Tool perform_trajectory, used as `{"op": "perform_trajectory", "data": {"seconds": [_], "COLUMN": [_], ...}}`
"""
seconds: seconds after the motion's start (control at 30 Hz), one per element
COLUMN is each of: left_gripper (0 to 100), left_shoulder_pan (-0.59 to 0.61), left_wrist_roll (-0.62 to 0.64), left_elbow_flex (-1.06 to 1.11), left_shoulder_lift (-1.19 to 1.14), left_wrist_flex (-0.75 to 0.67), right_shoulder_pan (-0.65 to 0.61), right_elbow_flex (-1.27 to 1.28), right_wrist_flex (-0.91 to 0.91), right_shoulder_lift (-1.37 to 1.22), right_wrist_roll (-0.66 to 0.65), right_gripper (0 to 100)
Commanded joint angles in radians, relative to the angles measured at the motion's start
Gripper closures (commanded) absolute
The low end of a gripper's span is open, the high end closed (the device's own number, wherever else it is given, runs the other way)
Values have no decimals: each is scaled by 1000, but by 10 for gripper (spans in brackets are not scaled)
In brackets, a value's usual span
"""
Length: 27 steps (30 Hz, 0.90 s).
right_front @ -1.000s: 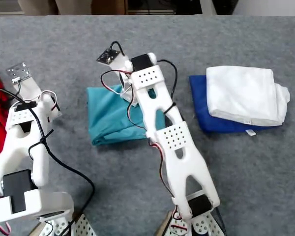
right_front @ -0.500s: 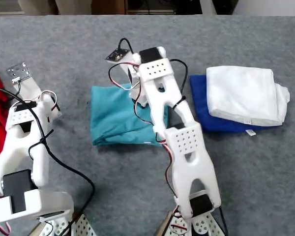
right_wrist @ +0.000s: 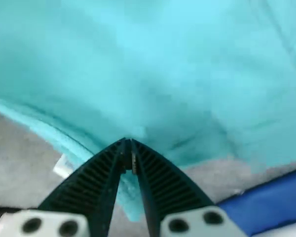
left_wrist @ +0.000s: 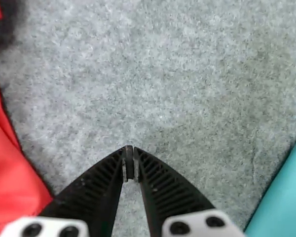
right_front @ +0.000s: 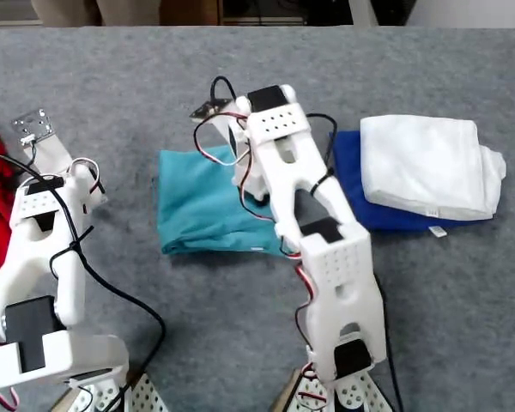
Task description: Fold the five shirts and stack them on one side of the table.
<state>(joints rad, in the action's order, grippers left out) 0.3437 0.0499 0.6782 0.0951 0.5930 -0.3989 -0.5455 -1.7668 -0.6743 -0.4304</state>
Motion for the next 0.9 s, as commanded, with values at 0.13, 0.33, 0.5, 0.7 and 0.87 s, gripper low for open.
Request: {"op": "perform_trajectory", "data": {"seconds": [0.13, 0.33, 0.5, 0.7, 0.87], "left_gripper": [982, 982, 982, 982, 982], "left_shoulder_pan": [-11, -11, -11, -11, -11], "left_wrist_roll": [6, 6, 6, 6, 6], "left_elbow_flex": [-46, -46, -46, -46, -46], "left_shoulder_lift": [4, 4, 4, 4, 4], "left_wrist_flex": [-12, -12, -12, -12, -12], "right_shoulder_pan": [-38, -31, 61, 101, 101], "right_elbow_flex": [328, 444, 252, -139, -493], "right_wrist_flex": [-6, 74, 121, 100, 25], "right_shoulder_lift": [259, 415, 409, 166, -111], "right_wrist_roll": [-5, -11, -6, -8, -8], "right_gripper": [994, 994, 980, 735, 790]}}
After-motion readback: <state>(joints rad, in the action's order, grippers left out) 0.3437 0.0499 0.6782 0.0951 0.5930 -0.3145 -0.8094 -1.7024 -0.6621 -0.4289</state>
